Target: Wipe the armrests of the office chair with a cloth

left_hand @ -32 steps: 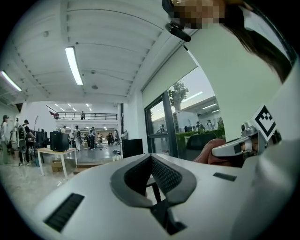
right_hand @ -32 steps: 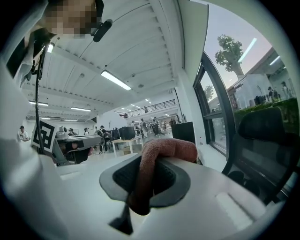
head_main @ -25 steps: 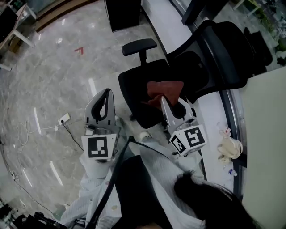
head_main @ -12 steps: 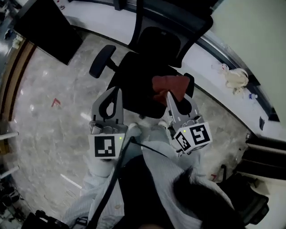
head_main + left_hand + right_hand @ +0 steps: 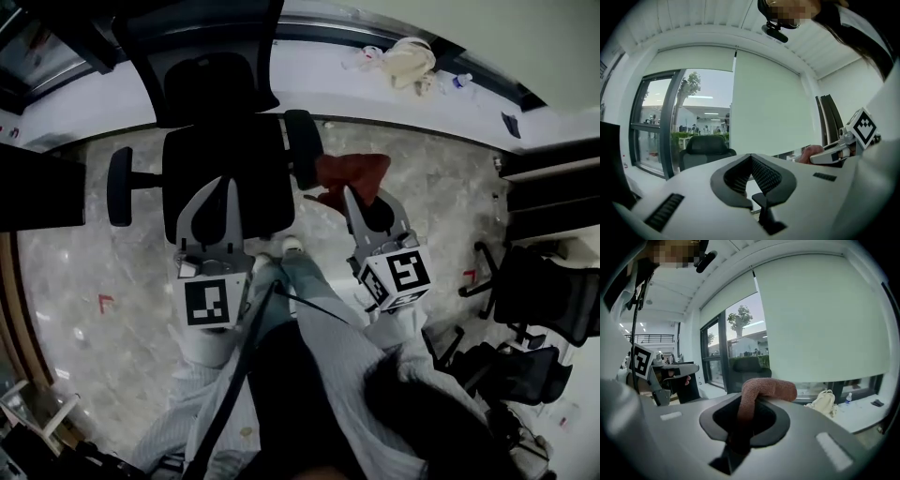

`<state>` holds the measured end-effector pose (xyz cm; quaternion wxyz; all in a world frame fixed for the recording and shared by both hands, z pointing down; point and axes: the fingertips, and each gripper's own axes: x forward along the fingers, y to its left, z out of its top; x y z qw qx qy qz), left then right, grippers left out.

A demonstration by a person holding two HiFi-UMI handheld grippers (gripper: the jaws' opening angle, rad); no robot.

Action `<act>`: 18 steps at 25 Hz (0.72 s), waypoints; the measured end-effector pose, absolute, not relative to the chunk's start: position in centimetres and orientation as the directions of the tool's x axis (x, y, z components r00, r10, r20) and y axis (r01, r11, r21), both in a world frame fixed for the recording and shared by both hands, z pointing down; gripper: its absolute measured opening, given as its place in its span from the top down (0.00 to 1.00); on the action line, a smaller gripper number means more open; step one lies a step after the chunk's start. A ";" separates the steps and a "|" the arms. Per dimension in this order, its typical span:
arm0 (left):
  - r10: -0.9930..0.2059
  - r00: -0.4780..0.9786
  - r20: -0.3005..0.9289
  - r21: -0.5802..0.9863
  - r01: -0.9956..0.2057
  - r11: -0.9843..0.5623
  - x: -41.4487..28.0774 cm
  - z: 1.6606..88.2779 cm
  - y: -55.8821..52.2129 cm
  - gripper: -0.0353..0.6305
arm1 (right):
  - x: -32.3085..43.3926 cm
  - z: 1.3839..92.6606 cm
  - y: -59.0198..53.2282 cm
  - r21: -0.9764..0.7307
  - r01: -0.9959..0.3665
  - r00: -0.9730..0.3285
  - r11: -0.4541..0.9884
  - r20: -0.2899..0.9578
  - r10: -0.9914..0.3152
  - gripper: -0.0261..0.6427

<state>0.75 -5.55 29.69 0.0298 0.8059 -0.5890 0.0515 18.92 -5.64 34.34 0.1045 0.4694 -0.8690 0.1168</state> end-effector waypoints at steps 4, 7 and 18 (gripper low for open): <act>-0.944 0.304 0.124 0.001 -0.952 -0.307 2.7 30.5 -5.9 0.94 | 21.3 37.0 -5.9 -0.100 -0.848 -0.520 0.520 0.342 -0.783 0.90; -0.949 0.271 0.160 0.027 -0.962 -0.270 2.1 32.1 -5.5 0.94 | 20.9 40.6 -7.2 -0.118 -0.828 -0.544 0.548 0.402 -0.736 0.90; -0.946 0.079 0.313 0.020 -0.997 -0.077 -3.5 40.3 -2.8 0.94 | 16.9 60.4 -12.2 -0.106 -0.729 -0.512 0.676 0.740 -0.436 0.90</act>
